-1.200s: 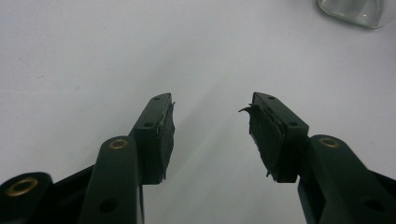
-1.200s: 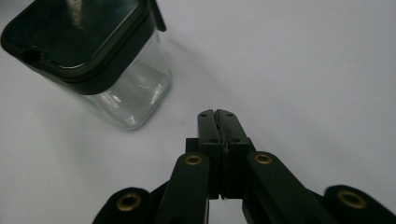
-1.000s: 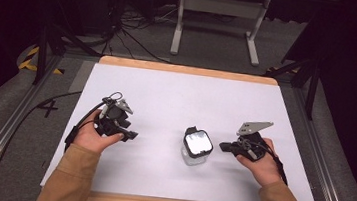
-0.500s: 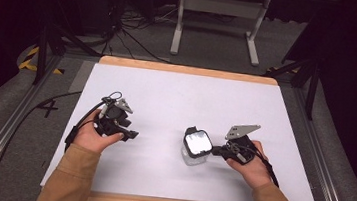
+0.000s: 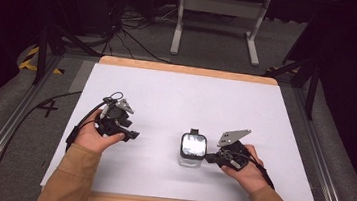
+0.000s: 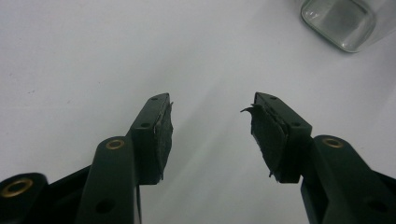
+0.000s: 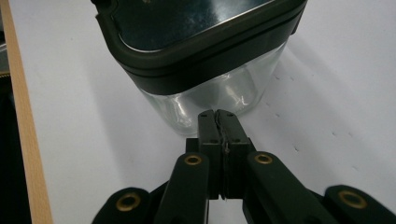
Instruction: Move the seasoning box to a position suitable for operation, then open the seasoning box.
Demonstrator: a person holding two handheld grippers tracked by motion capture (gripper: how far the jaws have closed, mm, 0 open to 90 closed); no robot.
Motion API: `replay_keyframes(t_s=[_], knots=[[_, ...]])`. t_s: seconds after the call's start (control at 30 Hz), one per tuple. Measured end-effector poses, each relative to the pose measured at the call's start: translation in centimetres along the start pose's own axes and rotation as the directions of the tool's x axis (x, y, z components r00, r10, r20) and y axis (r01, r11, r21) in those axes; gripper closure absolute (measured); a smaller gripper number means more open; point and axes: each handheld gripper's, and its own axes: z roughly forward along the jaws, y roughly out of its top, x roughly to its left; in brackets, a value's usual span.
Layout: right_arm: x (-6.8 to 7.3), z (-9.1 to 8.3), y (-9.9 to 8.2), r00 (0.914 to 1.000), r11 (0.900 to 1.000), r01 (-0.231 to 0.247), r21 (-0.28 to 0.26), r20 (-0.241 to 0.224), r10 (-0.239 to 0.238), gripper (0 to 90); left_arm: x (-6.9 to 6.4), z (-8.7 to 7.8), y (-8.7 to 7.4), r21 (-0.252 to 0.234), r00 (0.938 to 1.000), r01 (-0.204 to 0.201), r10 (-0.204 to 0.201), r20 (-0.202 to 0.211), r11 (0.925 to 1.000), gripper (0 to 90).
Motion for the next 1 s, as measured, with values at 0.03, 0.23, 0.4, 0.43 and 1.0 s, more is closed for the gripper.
replay_keyframes(t_s=[0.03, 0.23, 0.4, 0.43, 1.0], knots=[[0.0, 0.0, 0.0, 1.0000, 1.0000, -0.002, 0.001, 0.000, 0.002, 89.6, 0.0, 0.0, 0.0, -0.001, 1.0000, -0.001, 0.001, -0.002, 1.0000, 48.3], [-0.3, -0.5, 0.0, 0.9999, 0.9999, -0.011, -0.008, -0.001, 0.011, 89.7, 0.0, -0.3, 0.0, -0.011, 1.0000, 0.000, 0.000, 0.009, 0.9999, 48.3], [-1.3, -2.4, 0.2, 0.9994, 0.9966, -0.032, -0.075, 0.012, 0.033, 89.7, 0.2, -0.8, -0.1, -0.056, 0.9996, 0.004, -0.002, 0.026, 0.9984, 48.5], [-1.4, -2.8, 0.2, 0.9992, 0.9954, -0.037, -0.089, 0.012, 0.038, 89.7, 0.2, -0.9, -0.2, -0.056, 0.9994, 0.007, -0.006, 0.033, 0.9984, 48.6], [-2.5, -5.4, 4.3, 1.0000, 0.9946, 0.006, -0.103, 0.005, -0.005, 89.7, 0.4, -1.8, -0.6, -0.092, 0.9993, 0.033, -0.031, 0.019, 0.9952, 47.2]])
